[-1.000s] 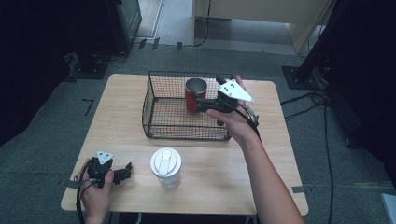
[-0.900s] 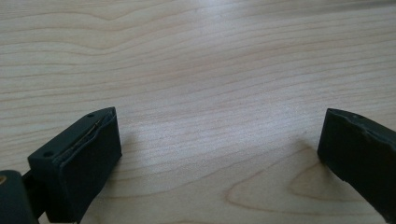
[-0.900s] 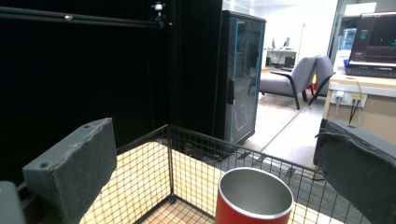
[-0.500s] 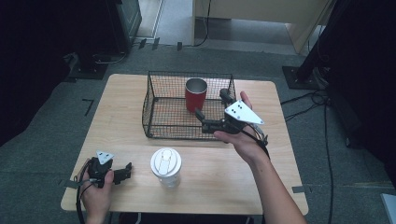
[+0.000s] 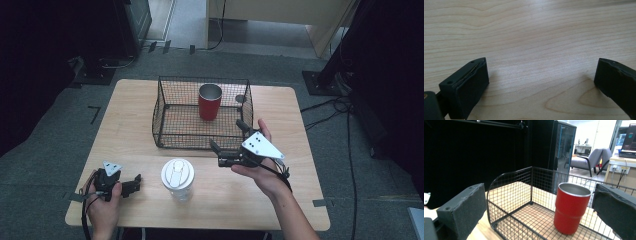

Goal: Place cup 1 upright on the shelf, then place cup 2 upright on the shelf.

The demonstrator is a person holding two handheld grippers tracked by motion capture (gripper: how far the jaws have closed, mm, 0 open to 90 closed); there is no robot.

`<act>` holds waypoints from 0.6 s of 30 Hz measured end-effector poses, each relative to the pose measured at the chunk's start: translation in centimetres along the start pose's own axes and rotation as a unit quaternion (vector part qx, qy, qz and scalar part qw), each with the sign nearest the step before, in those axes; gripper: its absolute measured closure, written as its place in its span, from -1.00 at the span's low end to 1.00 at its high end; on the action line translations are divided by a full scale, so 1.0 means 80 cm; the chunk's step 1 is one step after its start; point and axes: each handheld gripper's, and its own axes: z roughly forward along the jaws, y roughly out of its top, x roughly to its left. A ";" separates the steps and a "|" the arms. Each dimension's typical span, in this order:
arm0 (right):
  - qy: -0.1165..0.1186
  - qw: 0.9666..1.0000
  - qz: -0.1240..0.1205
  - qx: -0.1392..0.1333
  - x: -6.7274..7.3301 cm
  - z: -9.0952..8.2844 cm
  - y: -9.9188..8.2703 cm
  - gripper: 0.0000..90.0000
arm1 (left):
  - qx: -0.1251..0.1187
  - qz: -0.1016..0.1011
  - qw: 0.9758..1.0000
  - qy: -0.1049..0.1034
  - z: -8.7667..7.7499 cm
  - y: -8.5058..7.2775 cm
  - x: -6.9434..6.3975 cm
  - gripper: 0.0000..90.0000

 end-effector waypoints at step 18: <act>0.021 0.999 0.011 0.026 0.034 -0.030 -0.059 -1.00 | 0.001 0.000 1.000 0.000 0.000 0.000 0.000 -0.99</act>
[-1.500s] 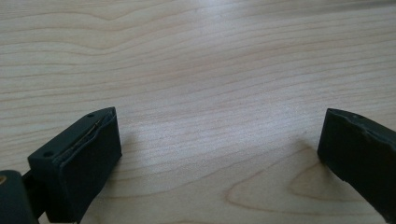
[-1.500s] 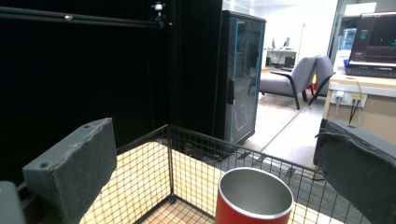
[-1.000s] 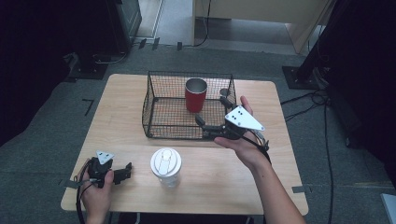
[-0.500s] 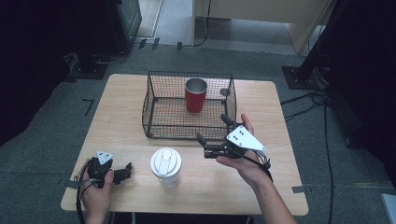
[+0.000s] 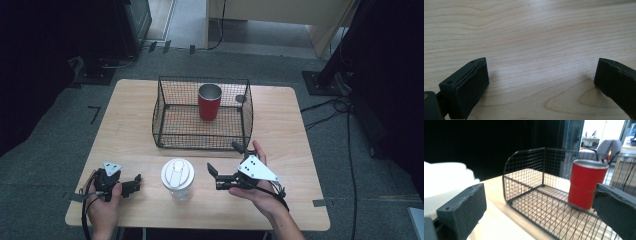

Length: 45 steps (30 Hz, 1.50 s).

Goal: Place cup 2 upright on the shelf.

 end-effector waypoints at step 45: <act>0.123 0.991 0.027 0.039 0.086 0.027 -0.048 -1.00 | 0.000 0.000 1.000 0.000 0.000 0.000 0.000 -0.99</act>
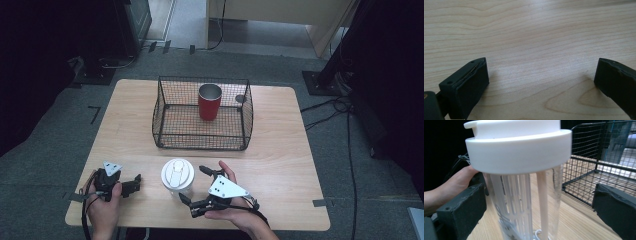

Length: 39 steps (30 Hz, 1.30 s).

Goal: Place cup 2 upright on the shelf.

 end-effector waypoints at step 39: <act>-0.006 0.999 -0.007 -0.035 0.004 0.035 0.024 -0.64 | 0.000 -0.001 1.000 0.000 0.000 0.000 0.000 -1.00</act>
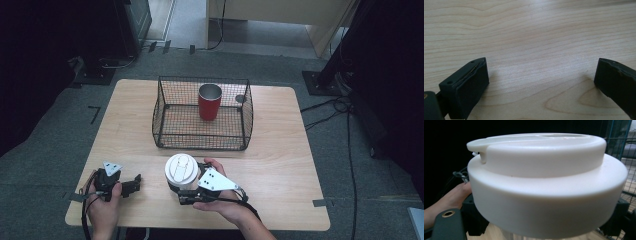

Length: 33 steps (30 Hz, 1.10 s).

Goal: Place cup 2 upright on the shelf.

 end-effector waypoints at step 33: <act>-0.039 0.997 -0.013 -0.062 -0.031 0.004 0.077 -0.64 | 0.000 0.000 1.000 0.000 0.000 0.000 0.000 -1.00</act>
